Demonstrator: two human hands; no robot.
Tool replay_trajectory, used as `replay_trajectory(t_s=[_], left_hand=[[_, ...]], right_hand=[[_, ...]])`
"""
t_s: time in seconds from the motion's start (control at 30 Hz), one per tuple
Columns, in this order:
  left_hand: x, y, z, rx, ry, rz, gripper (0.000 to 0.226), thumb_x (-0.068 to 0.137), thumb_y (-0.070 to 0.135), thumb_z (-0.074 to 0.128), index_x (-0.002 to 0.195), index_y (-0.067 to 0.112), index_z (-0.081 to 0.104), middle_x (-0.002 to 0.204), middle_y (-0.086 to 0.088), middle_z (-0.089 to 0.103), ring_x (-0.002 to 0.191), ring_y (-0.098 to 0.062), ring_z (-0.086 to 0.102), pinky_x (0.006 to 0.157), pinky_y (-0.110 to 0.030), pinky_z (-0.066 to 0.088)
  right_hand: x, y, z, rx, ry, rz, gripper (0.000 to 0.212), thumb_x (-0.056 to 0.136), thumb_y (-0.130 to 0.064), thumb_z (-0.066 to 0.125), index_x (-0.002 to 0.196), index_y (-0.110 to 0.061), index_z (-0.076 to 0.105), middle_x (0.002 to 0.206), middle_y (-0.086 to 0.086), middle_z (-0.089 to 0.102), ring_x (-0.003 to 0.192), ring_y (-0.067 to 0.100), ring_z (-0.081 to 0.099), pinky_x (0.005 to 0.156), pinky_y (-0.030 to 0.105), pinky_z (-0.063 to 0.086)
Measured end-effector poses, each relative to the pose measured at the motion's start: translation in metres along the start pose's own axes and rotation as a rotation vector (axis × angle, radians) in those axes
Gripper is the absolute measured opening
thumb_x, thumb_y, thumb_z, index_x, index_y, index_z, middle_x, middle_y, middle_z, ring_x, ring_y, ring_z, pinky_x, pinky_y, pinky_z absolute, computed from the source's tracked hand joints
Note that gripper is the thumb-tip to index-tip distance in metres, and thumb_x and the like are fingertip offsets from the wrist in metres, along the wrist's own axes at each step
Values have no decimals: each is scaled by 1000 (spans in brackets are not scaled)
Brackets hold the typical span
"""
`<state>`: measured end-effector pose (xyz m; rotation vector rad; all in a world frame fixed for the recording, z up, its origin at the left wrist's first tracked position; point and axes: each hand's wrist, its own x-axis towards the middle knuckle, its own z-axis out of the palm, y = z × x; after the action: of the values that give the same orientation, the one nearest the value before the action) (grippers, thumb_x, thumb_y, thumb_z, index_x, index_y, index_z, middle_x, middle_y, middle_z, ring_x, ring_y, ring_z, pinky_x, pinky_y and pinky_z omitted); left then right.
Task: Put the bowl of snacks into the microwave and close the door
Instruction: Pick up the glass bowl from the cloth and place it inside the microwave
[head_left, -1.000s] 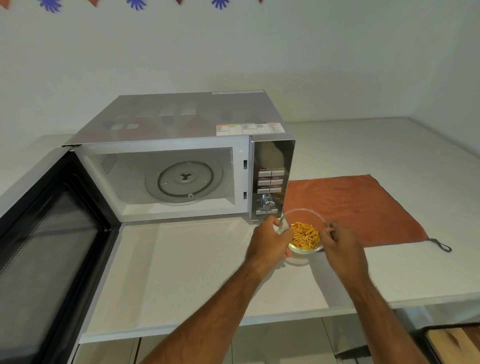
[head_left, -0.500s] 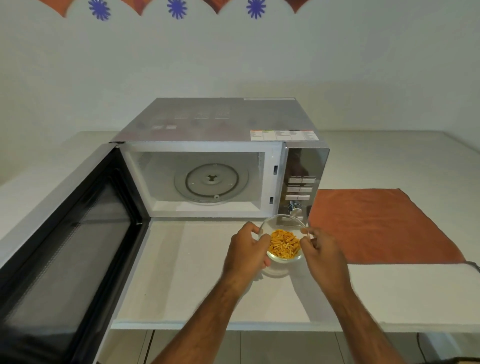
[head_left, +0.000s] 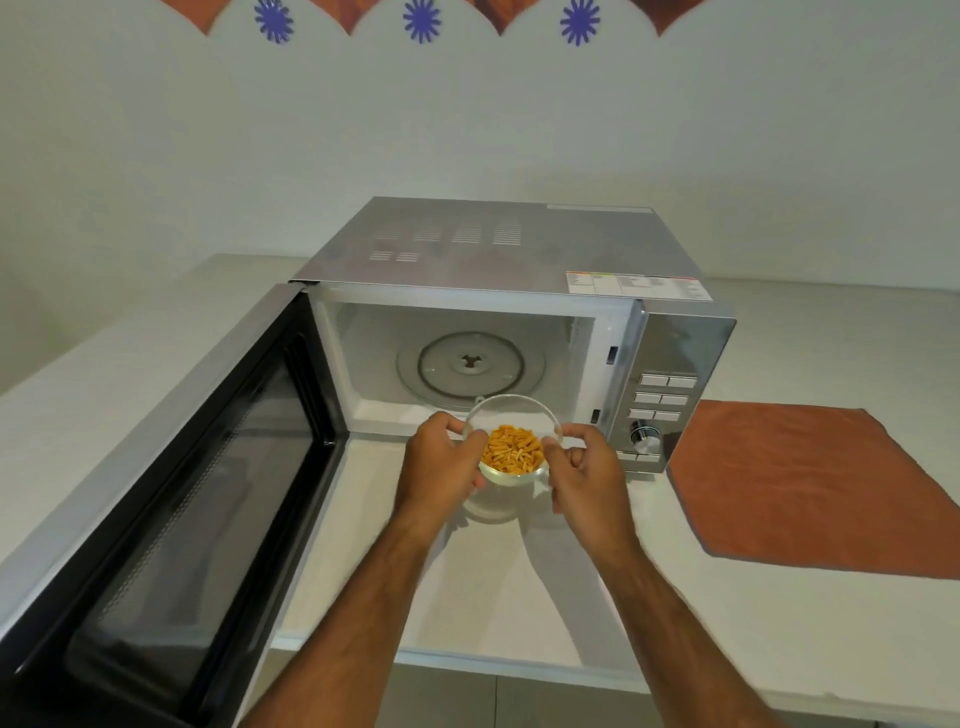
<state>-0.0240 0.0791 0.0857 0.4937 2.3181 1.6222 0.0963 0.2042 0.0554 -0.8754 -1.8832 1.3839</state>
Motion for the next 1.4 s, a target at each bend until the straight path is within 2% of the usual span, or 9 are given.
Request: replay_trajectory(t_s=[0.3, 0.43, 0.57, 0.8, 0.93, 1.03, 1.2, 1.27, 1.4], left_hand=[[49, 2, -16, 20, 63, 21, 17, 93, 25, 71, 94, 8, 69, 65, -11, 76, 48, -12, 66, 56, -31, 58], [71, 6, -15, 35, 95, 30, 19, 93, 22, 70, 91, 3, 71, 66, -13, 77, 51, -16, 67, 61, -36, 64], [89, 10, -13, 41, 104, 52, 21, 96, 22, 71, 77, 16, 64, 70, -13, 77, 54, -15, 70, 68, -35, 65], [124, 5, -2, -37, 142, -40, 19, 94, 29, 77, 101, 13, 71, 89, -8, 80, 73, -17, 79, 72, -32, 67], [137, 6, 1, -79, 147, -100, 21, 94, 26, 78, 108, 9, 73, 89, -8, 80, 69, -14, 77, 57, -20, 60], [147, 8, 2, -117, 158, -135, 20, 93, 21, 80, 108, 9, 74, 91, -9, 80, 69, -14, 76, 50, -14, 55], [161, 3, 6, -134, 158, -140, 24, 92, 26, 80, 104, 6, 75, 93, -11, 82, 75, -20, 79, 79, -36, 67], [164, 2, 7, -164, 145, -147, 24, 92, 22, 79, 104, 3, 74, 91, -13, 82, 75, -23, 79, 84, -40, 67], [169, 4, 9, -163, 141, -144, 21, 90, 19, 79, 101, 1, 75, 87, -14, 81, 75, -26, 79, 84, -45, 67]], right_hand=[[31, -25, 30, 63, -75, 39, 26, 101, -33, 63, 123, -20, 57, 85, 19, 72, 50, 18, 64, 48, 24, 53], [47, -31, 40, 67, -118, 45, 33, 102, -34, 61, 132, -22, 54, 92, 10, 71, 50, 16, 65, 52, 21, 54], [66, -36, 48, 98, -128, 58, 34, 103, -34, 60, 135, -23, 55, 89, 2, 71, 55, 16, 69, 55, 24, 51], [98, -39, 62, 100, -172, 110, 34, 104, -32, 59, 137, -26, 58, 103, 2, 74, 64, 12, 73, 58, 29, 56], [112, -41, 69, 79, -191, 126, 41, 104, -29, 58, 145, -29, 52, 106, 3, 74, 65, 11, 74, 53, 25, 57], [120, -41, 72, 75, -189, 148, 36, 105, -22, 56, 140, -25, 51, 99, 1, 73, 65, 13, 74, 54, 31, 60], [135, -37, 83, 129, -156, 197, 30, 104, -19, 59, 132, -22, 49, 117, 7, 71, 70, 23, 78, 66, 39, 66], [139, -36, 87, 128, -147, 208, 30, 103, -16, 58, 131, -22, 50, 123, 8, 69, 68, 25, 79, 59, 35, 64], [147, -36, 92, 110, -140, 228, 31, 104, -8, 53, 134, -16, 50, 126, 11, 67, 56, 20, 73, 38, 18, 46]])
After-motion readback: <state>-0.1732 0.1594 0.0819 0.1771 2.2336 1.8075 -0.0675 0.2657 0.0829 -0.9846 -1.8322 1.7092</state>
